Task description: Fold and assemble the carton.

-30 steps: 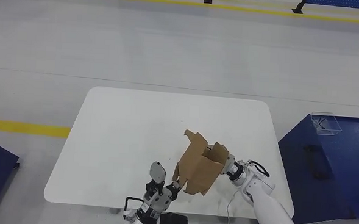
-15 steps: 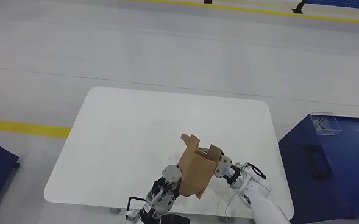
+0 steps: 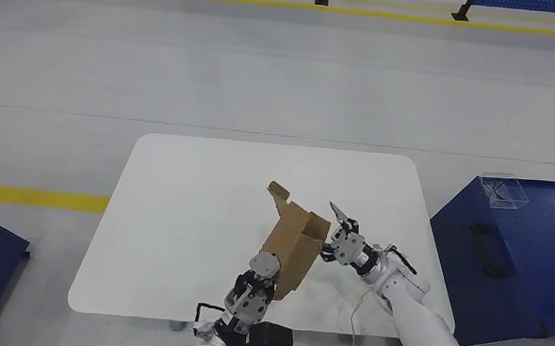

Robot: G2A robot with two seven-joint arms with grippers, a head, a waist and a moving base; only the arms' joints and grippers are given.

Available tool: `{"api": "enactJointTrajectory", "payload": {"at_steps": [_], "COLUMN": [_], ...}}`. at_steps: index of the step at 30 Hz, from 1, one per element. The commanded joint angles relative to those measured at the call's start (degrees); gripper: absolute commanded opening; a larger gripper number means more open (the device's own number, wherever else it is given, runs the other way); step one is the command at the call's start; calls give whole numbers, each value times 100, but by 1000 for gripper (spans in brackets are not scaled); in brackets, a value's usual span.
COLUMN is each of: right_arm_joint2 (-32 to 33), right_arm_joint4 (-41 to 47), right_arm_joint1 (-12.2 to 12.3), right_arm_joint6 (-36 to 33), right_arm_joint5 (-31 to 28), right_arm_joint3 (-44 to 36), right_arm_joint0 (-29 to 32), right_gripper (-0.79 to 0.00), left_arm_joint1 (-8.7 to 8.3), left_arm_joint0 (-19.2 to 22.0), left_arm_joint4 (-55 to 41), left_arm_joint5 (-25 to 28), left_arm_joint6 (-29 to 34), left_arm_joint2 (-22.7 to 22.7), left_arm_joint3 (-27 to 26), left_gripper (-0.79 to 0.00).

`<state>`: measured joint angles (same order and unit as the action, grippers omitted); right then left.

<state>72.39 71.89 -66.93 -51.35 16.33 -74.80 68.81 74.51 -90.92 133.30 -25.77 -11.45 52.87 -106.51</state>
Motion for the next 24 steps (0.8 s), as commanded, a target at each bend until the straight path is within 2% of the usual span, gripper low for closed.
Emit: {"api": "enactJointTrajectory", "payload": {"at_steps": [1, 4, 11, 24], "right_arm_joint2": [233, 545, 996, 977], "right_arm_joint4": [-197, -513, -603, -770], "right_arm_joint1": [39, 104, 189, 198], "right_arm_joint6": [-77, -323, -959, -1011], "right_arm_joint5": [-241, -500, -618, -683], "right_arm_joint3": [97, 295, 751, 573], "right_arm_joint0": [-133, -373, -930, -898], "right_gripper": [0, 0, 0, 0], "left_arm_joint1": [12, 34, 102, 108], "left_arm_joint0": [40, 147, 541, 521], "left_arm_joint4": [-848, -2138, -4890, -5017], "left_arm_joint5": [405, 1071, 2467, 2469], "left_arm_joint6": [136, 230, 650, 712], "left_arm_joint2": [67, 223, 547, 544], "left_arm_joint3": [-120, -260, -203, -192], "left_gripper": [-785, -785, -785, -785]}}
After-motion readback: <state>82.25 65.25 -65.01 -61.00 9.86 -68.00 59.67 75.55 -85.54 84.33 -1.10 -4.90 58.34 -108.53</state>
